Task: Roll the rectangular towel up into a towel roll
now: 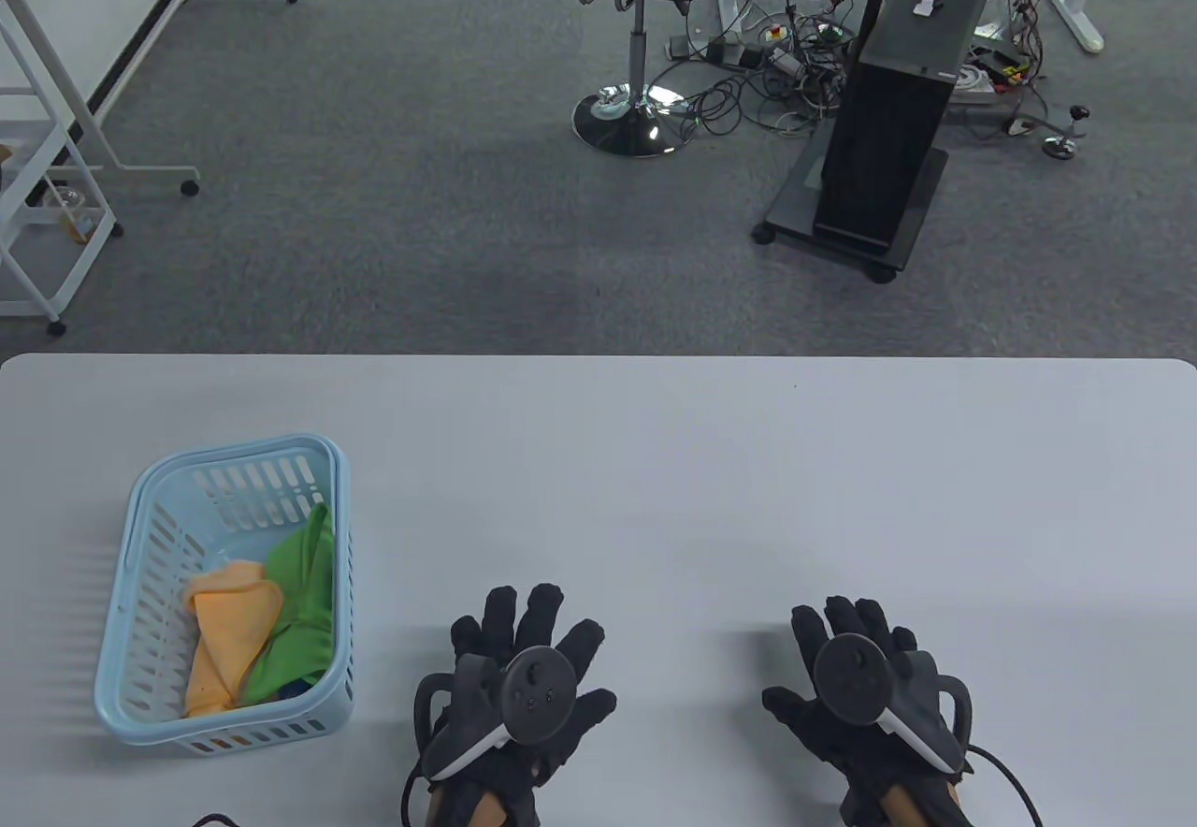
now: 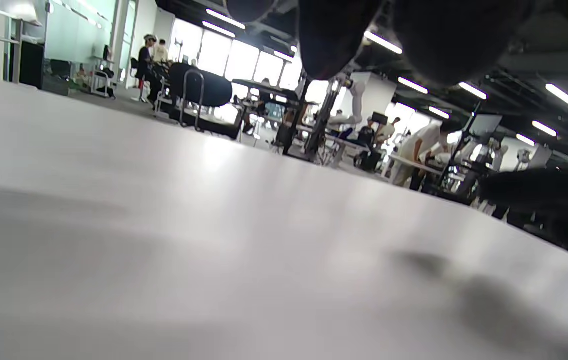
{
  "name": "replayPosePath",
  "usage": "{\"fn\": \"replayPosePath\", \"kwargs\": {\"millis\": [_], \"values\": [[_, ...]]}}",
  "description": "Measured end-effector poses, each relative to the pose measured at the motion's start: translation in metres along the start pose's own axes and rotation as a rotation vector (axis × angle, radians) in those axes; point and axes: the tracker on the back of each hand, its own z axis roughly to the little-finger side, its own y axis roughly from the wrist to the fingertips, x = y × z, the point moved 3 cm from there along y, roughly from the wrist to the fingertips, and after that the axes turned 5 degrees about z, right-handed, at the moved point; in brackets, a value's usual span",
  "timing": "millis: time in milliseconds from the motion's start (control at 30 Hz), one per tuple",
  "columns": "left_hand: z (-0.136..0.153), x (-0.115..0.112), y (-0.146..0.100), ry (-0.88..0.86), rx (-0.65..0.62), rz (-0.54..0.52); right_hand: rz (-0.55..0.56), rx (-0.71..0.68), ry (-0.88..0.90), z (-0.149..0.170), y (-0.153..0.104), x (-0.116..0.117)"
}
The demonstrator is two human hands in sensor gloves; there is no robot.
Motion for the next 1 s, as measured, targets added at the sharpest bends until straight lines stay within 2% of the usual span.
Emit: {"fn": "replayPosePath", "kwargs": {"millis": [67, 167, 300, 400, 467, 533, 633, 700, 867, 1000], "values": [[0.002, 0.03, 0.001, -0.054, 0.013, -0.068, 0.002, 0.0, 0.0, 0.0, 0.0, 0.0], [0.019, 0.077, 0.001, -0.134, 0.111, -0.12, -0.003, -0.001, 0.001, 0.0, 0.0, 0.001], [0.067, 0.143, 0.005, -0.178, 0.286, -0.177, -0.02, -0.004, -0.006, -0.001, 0.001, 0.005], [0.106, 0.171, 0.006, -0.159, 0.417, -0.202, -0.033, -0.003, -0.013, -0.001, 0.0, 0.007], [0.133, 0.181, 0.008, -0.146, 0.508, -0.183, -0.04, -0.002, -0.012, -0.001, 0.0, 0.007], [0.16, 0.182, 0.011, -0.152, 0.594, -0.138, -0.043, 0.002, -0.012, 0.0, 0.0, 0.007], [0.196, 0.165, 0.016, -0.212, 0.707, 0.014, -0.059, 0.01, -0.018, 0.001, 0.0, 0.008], [0.214, 0.153, 0.021, -0.209, 0.742, 0.072, -0.1, 0.02, -0.03, 0.001, -0.001, 0.011], [0.249, 0.12, 0.035, -0.227, 0.811, 0.212, -0.139, 0.036, -0.039, 0.004, 0.001, 0.016], [0.262, 0.105, 0.052, -0.199, 0.822, 0.256, -0.151, 0.046, -0.041, 0.007, 0.001, 0.017]]}}
